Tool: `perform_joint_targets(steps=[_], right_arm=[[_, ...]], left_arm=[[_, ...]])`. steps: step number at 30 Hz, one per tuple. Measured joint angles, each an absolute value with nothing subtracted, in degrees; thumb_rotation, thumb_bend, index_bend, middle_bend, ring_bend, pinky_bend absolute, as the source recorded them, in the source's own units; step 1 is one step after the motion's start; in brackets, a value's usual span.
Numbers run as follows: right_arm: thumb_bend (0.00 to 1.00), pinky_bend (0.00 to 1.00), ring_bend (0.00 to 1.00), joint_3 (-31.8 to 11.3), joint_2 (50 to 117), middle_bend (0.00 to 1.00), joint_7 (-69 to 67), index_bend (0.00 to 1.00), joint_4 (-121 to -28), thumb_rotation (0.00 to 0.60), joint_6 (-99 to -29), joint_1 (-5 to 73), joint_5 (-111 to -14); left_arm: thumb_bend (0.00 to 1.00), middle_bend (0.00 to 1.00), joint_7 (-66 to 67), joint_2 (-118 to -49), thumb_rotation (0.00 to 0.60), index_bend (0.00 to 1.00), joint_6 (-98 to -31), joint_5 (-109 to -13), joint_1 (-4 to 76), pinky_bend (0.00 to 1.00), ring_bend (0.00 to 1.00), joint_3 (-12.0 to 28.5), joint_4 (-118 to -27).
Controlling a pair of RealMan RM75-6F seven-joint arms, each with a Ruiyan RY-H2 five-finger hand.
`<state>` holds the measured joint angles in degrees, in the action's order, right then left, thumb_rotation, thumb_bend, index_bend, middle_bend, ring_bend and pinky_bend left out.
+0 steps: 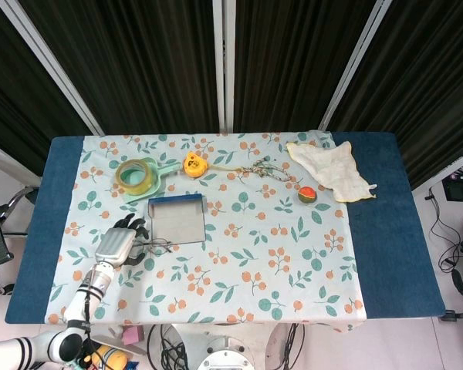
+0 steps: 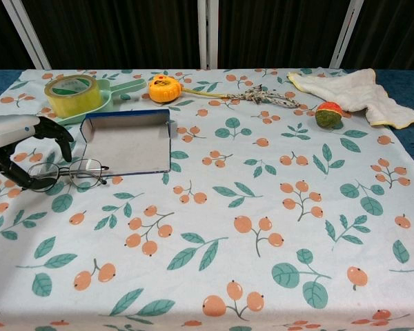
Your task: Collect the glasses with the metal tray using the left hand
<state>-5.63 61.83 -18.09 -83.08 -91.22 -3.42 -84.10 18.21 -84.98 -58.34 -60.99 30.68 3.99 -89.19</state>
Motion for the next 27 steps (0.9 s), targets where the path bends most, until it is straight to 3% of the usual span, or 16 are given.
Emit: perform_joint_targets(steps=[13, 27], right_arm=[[0.25, 0.00, 0.00, -5.23, 62.46, 0.00, -18.07, 0.00, -82.11, 0.600, -89.69, -3.02, -83.92], [0.25, 0.00, 0.00, -4.91, 62.98, 0.00, -17.98, 0.00, -81.59, 0.600, -89.25, -2.94, -83.98]], left_arm=[[0.37, 0.15, 18.62, -86.54, 0.600, 0.48, -57.58, -59.37, 31.09, 0.14, 0.02, 4.83, -86.68], [0.37, 0.15, 17.39, -87.03, 0.600, 0.50, -56.93, -58.35, 31.17, 0.14, 0.02, 5.58, -86.04]])
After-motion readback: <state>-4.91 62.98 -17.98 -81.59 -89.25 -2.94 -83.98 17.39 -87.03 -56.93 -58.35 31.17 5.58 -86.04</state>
